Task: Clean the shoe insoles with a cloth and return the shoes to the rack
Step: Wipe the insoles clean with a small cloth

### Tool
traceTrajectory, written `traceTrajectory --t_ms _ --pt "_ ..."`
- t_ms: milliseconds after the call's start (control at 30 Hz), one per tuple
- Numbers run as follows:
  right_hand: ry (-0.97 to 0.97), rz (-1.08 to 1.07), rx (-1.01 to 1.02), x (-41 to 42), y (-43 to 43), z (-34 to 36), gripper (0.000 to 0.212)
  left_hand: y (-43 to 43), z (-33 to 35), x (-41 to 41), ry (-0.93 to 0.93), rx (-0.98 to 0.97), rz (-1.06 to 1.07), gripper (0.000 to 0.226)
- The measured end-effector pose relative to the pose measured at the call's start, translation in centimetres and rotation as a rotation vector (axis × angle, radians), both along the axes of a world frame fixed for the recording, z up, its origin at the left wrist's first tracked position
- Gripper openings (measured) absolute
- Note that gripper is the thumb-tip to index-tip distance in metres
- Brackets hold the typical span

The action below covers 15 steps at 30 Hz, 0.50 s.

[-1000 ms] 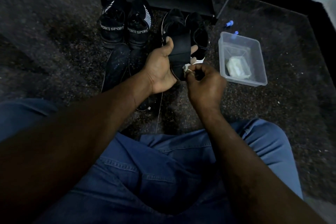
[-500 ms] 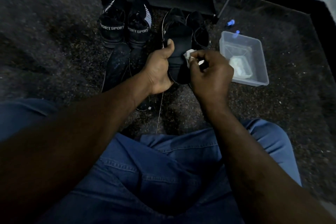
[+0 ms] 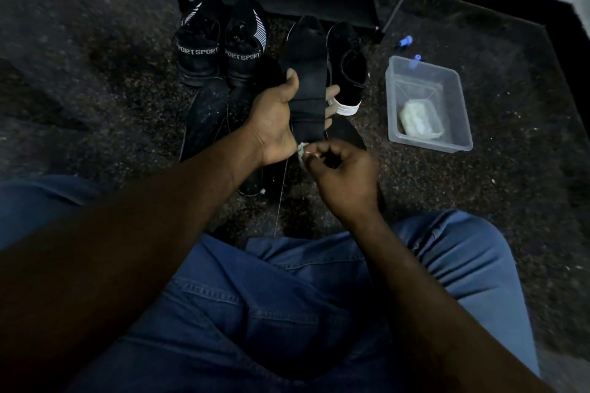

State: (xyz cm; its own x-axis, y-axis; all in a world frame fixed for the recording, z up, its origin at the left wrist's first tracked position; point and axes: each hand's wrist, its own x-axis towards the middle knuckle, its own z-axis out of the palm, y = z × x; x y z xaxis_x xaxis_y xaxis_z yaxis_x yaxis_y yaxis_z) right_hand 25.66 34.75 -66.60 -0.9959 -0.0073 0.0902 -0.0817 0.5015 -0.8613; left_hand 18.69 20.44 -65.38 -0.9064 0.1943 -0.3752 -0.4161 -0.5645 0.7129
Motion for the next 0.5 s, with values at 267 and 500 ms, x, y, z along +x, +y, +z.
traceTrajectory --t_ms 267,500 --pt "-0.288 -0.251 -0.576 -1.6 3.9 -2.2 0.010 0.6 -4.4 0.5 -0.140 -0.306 -0.003 0.030" --pt "-0.430 -0.251 -0.536 -1.3 4.5 -5.1 0.019 1.6 -5.8 2.1 -0.287 -0.476 -0.087 0.047"
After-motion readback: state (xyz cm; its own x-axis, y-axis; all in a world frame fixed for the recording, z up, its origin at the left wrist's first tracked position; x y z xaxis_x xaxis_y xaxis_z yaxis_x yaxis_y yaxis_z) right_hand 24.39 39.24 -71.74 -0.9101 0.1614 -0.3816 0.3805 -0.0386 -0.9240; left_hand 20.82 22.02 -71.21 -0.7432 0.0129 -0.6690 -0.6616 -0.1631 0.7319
